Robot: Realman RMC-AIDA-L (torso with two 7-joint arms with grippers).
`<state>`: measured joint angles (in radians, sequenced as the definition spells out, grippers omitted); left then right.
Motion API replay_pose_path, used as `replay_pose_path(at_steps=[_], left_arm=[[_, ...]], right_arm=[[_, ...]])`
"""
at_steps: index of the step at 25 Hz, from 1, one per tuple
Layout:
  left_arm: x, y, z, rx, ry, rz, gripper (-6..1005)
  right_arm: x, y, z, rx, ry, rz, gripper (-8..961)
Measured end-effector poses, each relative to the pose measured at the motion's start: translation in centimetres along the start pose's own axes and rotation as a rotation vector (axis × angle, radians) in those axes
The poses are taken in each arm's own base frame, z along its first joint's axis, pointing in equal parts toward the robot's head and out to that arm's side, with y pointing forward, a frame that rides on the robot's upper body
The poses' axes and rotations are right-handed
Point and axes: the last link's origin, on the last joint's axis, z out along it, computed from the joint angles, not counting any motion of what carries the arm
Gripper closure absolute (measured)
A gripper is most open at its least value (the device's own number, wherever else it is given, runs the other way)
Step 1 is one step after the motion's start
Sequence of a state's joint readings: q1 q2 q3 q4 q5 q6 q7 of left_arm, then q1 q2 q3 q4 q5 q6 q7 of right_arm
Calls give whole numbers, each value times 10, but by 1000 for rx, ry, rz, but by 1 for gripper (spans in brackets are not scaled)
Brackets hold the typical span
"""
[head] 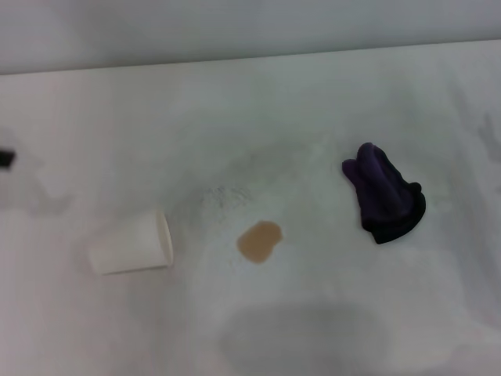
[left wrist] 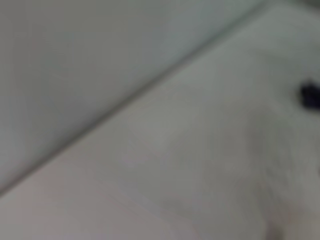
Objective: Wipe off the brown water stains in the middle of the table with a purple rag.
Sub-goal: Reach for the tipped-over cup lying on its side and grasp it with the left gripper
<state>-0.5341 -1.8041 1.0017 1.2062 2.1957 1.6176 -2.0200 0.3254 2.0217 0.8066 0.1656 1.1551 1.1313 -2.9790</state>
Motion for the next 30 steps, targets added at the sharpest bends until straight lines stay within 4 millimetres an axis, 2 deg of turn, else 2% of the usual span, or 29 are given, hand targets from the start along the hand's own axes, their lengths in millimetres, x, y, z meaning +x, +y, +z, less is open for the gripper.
replay_pose_path(at_steps=[3, 4, 13, 14, 15, 20, 30], left_arm=[[18, 15, 14, -70, -124, 147, 112], [18, 15, 14, -70, -124, 147, 112], [45, 54, 57, -204, -262, 437, 110], [45, 54, 57, -204, -262, 437, 110], [46, 66, 71, -237, -275, 497, 110], [42, 82, 98, -277, -290, 546, 110], [28, 83, 123, -269, -282, 563, 111]], right_arm=[[0, 0, 0, 0, 3, 0, 81], [0, 0, 0, 0, 3, 0, 81], [1, 0, 0, 1, 5, 2, 82], [1, 0, 0, 0, 5, 2, 82], [1, 1, 0, 0, 5, 3, 82], [1, 2, 0, -2, 5, 9, 82], [1, 5, 0, -17, 7, 8, 83]])
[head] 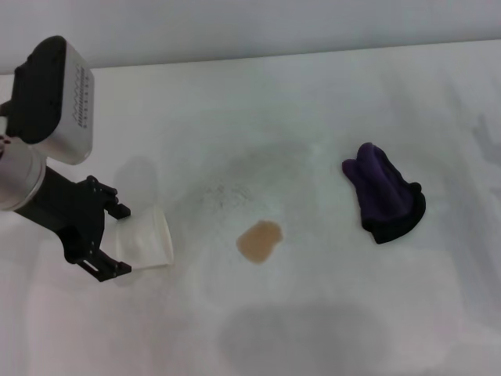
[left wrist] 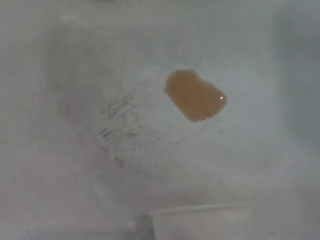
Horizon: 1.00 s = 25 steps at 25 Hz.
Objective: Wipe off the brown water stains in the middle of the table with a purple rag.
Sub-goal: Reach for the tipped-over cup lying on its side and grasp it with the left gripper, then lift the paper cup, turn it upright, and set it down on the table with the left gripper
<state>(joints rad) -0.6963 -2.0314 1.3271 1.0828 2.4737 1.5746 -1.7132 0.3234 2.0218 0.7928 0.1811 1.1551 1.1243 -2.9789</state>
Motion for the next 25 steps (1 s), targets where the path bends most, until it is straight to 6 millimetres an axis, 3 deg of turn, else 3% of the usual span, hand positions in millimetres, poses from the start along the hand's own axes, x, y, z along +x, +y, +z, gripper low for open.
replay_pose_path(at_steps=[12, 25], left_arm=[[-7, -3, 22, 21, 8, -5, 111], [-10, -5, 28, 44, 15, -25, 140]], right_arm=[[1, 3, 0, -12, 5, -3, 83], [2, 3, 0, -10, 14, -3, 84]])
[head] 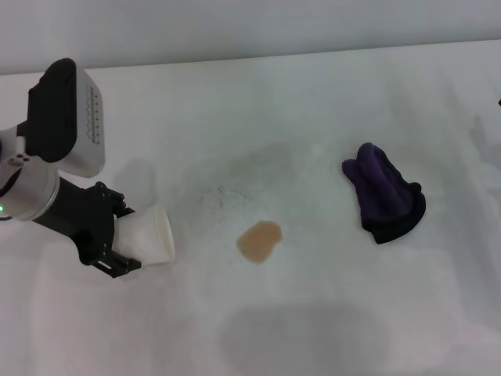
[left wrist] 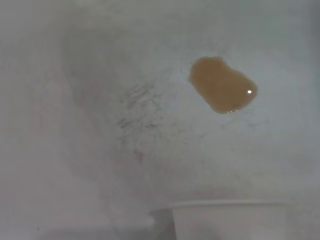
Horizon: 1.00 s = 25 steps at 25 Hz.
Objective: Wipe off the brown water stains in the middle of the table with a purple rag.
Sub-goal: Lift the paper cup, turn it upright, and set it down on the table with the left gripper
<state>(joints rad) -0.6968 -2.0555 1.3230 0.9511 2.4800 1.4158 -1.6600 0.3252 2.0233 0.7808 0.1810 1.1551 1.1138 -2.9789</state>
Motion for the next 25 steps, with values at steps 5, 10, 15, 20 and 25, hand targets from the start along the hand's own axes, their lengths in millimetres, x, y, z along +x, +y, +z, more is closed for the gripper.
replay_pose_path(at_steps=[5, 10, 15, 20, 25], left_arm=[[5, -7, -4, 55, 25, -8, 170], [7, -23, -22, 180, 148, -87, 214], [-11, -29, -24, 352, 350, -230, 215], [-37, -16, -3, 460, 522, -370, 215], [-68, 6, 19, 584, 732, -532, 214]], right_arm=[[1, 0, 0, 1, 7, 0, 84], [2, 0, 0, 1, 14, 2, 84], [1, 3, 1, -4, 10, 10, 84], [1, 4, 2, -5, 10, 10, 85], [3, 4, 3, -6, 25, 10, 85]])
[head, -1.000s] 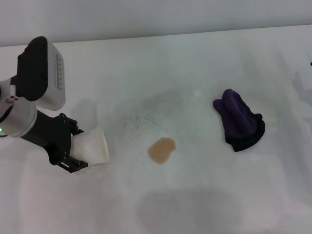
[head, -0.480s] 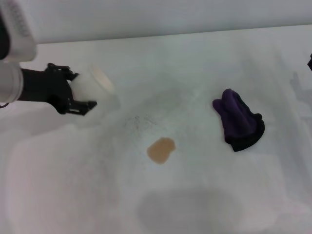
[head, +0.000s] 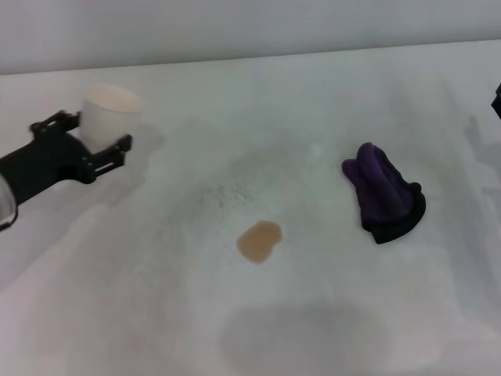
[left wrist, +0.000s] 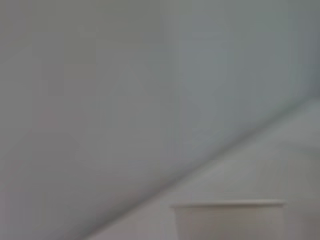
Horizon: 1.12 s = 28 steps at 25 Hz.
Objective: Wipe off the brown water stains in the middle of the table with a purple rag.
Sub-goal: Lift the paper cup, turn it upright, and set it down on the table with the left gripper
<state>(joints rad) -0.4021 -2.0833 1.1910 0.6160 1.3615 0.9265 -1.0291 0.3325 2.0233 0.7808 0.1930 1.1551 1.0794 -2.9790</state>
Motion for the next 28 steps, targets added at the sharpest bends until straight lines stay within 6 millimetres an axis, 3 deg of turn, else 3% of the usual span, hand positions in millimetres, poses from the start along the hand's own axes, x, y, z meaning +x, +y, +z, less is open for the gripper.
replay_pose_path(at_steps=[6, 10, 28], left_arm=[[-36, 1, -23, 250, 166, -105, 214], [-50, 4, -25, 353, 169, -157, 213], [-75, 20, -22, 343, 46, -209, 212]], right_arm=[[0, 3, 5, -6, 12, -1, 85], [0, 4, 6, -9, 15, -1, 85], [-2, 6, 9, -14, 13, -4, 86]])
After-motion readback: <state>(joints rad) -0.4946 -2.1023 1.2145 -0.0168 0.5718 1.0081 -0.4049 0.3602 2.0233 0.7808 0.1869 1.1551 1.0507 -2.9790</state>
